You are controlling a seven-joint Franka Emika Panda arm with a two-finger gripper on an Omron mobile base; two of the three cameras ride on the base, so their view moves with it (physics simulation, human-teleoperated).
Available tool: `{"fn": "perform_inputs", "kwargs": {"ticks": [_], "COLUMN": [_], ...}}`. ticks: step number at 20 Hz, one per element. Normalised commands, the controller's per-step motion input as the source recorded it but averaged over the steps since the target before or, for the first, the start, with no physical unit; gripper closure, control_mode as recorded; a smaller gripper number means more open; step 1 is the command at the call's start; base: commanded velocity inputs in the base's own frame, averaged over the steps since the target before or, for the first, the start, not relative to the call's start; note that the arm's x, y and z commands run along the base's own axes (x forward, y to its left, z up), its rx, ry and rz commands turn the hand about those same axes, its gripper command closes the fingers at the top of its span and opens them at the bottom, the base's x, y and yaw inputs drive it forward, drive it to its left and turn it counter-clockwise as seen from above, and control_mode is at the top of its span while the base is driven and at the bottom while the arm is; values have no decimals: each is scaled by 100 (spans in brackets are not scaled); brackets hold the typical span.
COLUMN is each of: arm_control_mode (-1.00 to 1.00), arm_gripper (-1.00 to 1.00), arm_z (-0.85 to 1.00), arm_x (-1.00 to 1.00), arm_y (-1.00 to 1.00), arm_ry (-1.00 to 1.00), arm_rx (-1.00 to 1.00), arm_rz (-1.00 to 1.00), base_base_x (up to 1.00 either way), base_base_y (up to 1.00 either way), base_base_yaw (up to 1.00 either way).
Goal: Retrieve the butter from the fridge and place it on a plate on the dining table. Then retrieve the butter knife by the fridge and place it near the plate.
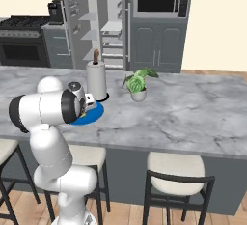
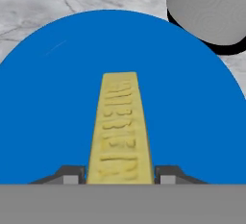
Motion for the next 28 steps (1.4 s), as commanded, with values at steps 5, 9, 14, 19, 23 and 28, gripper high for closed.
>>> {"fn": "perform_inputs", "kwargs": {"ticks": [5,9,14,19,23,28], "arm_control_mode": [-100,-100,-100,-100,-100,-100], "arm_gripper": [-100,-100,-100,-100,-100,-100], "arm_z": [0,0,0,17,58,92], "arm_x": [8,0,0,-5,-38,-58], "arm_y": [0,0,0,2,0,0], "arm_ry": [0,0,1,9,0,0], "arm_rx": [0,0,0,-3,-5,-5], "arm_rz": [0,0,0,-2,-8,-9], "base_base_x": [0,0,0,0,0,0], "base_base_y": [0,0,0,0,0,0], "base_base_yaw": [0,0,0,0,0,0]}}
